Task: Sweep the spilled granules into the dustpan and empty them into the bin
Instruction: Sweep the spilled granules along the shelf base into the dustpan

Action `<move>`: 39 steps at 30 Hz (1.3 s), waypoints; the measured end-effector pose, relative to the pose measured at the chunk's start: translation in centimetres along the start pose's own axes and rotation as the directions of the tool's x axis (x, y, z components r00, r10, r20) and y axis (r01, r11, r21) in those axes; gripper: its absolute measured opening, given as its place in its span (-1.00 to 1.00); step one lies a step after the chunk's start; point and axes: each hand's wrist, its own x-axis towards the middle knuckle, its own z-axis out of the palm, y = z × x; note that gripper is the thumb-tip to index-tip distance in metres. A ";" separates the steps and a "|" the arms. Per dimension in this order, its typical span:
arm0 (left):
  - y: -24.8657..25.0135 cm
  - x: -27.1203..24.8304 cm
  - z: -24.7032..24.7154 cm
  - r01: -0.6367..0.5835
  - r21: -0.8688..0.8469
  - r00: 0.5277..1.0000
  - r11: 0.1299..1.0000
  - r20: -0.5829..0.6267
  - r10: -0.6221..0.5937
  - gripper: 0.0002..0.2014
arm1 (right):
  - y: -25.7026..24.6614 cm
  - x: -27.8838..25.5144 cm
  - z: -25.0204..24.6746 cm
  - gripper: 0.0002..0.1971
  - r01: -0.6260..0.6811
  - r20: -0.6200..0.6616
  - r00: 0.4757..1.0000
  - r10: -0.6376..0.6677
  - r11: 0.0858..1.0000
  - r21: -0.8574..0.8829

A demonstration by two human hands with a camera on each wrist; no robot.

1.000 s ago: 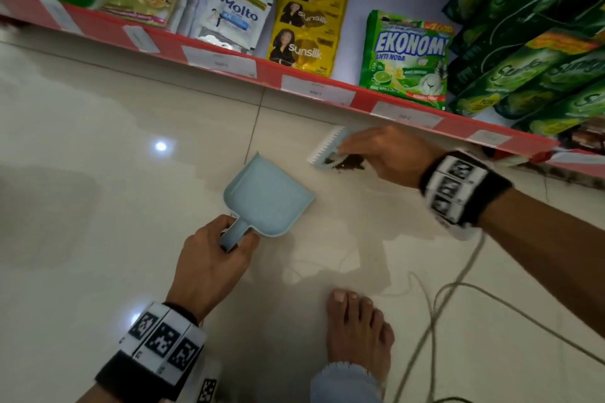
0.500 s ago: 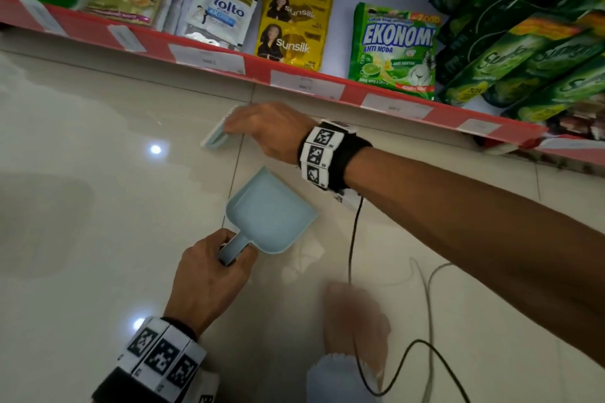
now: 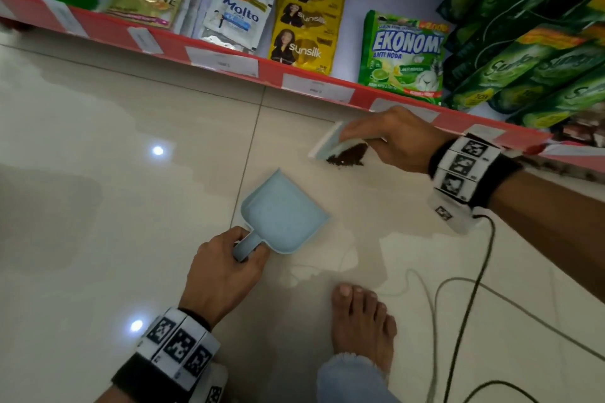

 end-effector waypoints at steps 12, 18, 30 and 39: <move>0.7 1.0 0.3 -0.025 0.012 1.000 1.000 -0.001 0.025 -0.66 | 0.8 -2.3 0.0 -0.57 0.015 0.147 0.989 0.002 0.994 -0.112; 2.4 2.0 1.3 -0.037 -0.006 0.998 0.999 0.055 0.037 -0.65 | 1.9 -5.9 -1.0 -0.61 -0.136 -0.080 0.988 0.129 0.987 -0.082; 4.4 3.3 3.0 -0.083 0.049 0.989 0.995 0.127 0.076 -0.66 | -1.2 -5.8 2.2 -0.58 -0.490 0.026 0.853 0.521 0.817 -0.304; 5.2 4.2 3.9 -0.077 0.078 0.984 0.994 0.169 0.063 -0.70 | -1.1 -7.5 1.2 -0.71 -0.543 -0.228 0.834 0.503 0.822 -0.171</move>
